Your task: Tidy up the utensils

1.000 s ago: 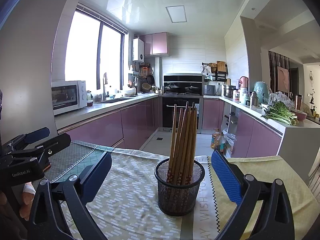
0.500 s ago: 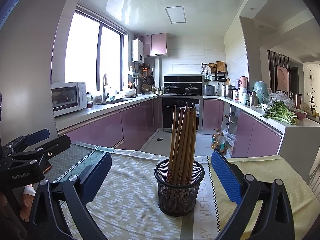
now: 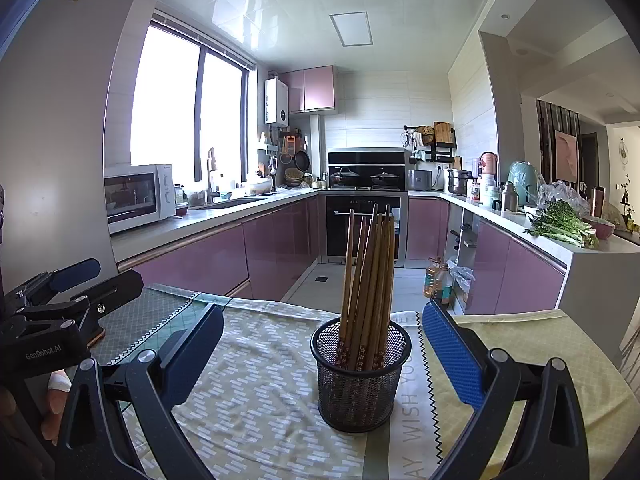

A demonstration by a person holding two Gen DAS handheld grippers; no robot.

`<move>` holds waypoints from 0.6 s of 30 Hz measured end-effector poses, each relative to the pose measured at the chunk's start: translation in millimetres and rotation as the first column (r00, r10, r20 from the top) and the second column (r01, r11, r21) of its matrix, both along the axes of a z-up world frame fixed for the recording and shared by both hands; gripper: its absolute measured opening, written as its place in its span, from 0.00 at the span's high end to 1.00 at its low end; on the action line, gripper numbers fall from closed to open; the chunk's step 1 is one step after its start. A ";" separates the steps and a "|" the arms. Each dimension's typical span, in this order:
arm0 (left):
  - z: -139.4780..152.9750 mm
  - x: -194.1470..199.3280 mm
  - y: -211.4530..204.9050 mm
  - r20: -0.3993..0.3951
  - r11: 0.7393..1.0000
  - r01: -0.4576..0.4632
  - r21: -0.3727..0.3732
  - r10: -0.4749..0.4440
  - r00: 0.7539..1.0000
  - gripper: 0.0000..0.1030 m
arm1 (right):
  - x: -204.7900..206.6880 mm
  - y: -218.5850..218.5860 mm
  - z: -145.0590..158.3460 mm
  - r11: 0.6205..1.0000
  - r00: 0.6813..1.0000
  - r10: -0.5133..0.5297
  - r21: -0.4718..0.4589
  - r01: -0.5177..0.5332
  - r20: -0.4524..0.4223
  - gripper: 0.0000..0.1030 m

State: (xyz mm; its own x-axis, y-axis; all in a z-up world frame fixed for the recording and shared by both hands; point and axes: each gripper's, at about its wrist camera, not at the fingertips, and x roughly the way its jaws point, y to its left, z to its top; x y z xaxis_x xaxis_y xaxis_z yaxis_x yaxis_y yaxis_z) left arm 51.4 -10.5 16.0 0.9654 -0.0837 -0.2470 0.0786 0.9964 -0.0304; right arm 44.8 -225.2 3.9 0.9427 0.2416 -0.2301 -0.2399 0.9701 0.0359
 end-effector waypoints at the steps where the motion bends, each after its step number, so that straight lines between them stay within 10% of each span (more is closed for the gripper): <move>1: -0.2 -0.4 0.0 0.000 1.000 -0.001 0.000 0.001 1.000 0.06 | 0.1 0.0 0.3 1.000 1.000 0.001 0.002 -0.001 0.001 0.06; 18: -0.8 0.1 -1.0 -0.005 1.000 0.000 -0.003 0.000 1.000 0.06 | -0.9 -1.9 0.4 1.000 1.000 0.003 0.007 -0.003 -0.003 0.06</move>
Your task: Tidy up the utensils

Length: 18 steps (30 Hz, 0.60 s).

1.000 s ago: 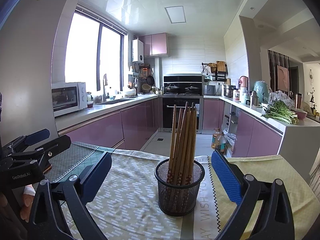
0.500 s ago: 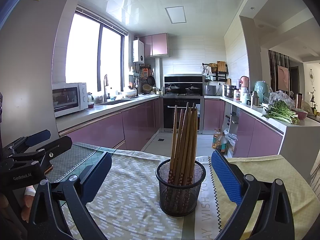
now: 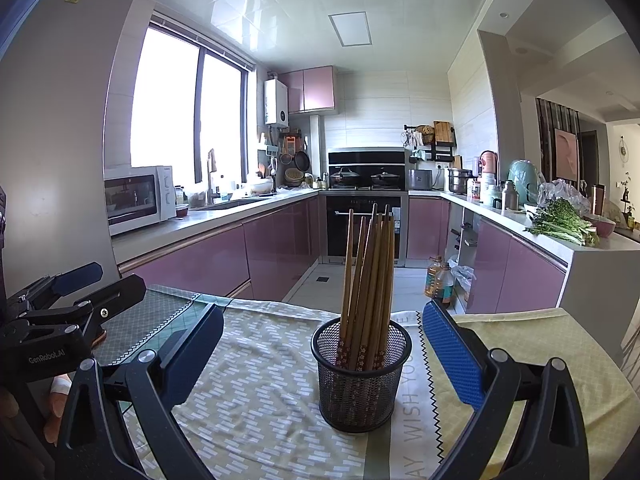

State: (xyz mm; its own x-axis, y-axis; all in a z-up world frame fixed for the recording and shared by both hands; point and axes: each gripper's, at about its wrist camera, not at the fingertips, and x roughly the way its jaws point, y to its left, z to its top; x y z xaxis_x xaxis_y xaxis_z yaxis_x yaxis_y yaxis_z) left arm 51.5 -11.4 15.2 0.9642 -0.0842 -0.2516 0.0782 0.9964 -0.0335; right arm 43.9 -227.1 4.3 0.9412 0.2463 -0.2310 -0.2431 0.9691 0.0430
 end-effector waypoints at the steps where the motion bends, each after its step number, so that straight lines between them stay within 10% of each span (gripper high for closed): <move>1: 0.0 -0.1 -0.2 0.001 1.000 -0.001 0.001 0.001 1.000 0.06 | 0.0 0.0 -0.2 1.000 1.000 -0.001 -0.001 0.001 0.000 0.06; 18: -1.2 -0.3 -0.2 -0.001 1.000 -0.002 0.001 0.002 1.000 0.06 | 1.2 0.0 -3.0 1.000 1.000 -0.001 0.005 0.001 -0.011 0.06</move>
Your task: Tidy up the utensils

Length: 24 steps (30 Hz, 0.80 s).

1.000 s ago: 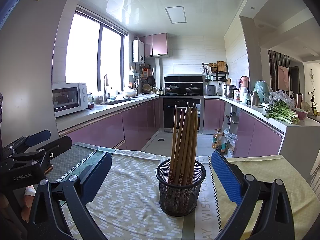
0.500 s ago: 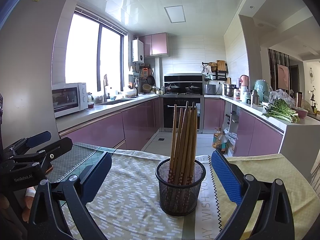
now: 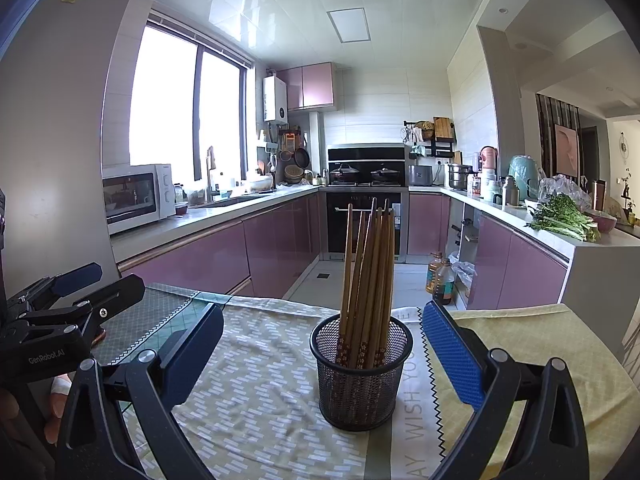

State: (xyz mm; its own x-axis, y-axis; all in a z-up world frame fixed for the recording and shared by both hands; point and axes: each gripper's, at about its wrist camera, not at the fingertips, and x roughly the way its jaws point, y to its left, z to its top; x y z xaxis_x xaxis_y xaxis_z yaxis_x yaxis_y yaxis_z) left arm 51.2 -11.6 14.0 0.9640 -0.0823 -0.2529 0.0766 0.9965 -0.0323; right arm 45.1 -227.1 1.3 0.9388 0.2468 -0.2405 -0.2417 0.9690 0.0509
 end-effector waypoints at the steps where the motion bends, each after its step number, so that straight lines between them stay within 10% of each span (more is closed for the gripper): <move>1: 0.0 -0.1 0.0 0.001 1.000 0.000 -0.001 0.000 1.000 0.06 | 0.5 0.0 -0.1 1.000 1.000 -0.001 0.001 0.001 0.000 0.06; 24: 0.7 0.0 0.1 0.000 1.000 0.000 0.000 0.000 1.000 0.06 | 0.4 -1.5 0.2 1.000 1.000 -0.001 0.003 0.001 0.001 0.06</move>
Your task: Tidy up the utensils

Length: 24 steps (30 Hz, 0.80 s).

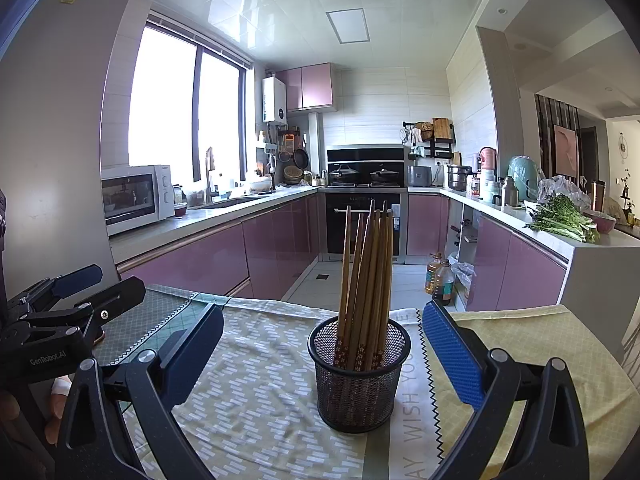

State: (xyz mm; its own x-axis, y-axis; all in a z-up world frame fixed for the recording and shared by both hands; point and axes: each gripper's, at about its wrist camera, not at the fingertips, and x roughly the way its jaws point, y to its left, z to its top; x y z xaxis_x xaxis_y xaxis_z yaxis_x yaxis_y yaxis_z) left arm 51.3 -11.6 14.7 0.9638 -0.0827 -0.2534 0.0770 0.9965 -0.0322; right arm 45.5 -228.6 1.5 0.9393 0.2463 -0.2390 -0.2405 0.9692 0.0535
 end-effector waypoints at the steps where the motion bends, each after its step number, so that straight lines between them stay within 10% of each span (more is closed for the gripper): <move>1: 0.2 0.1 0.0 -0.001 1.000 0.000 -0.001 0.000 1.000 0.06 | 0.6 -0.4 0.0 1.000 1.000 0.000 0.000 0.000 -0.001 0.06; 24: 1.3 0.3 0.1 -0.003 1.000 0.001 0.000 -0.001 1.000 0.06 | 1.2 -1.6 -0.7 1.000 1.000 -0.002 0.003 0.002 -0.005 0.06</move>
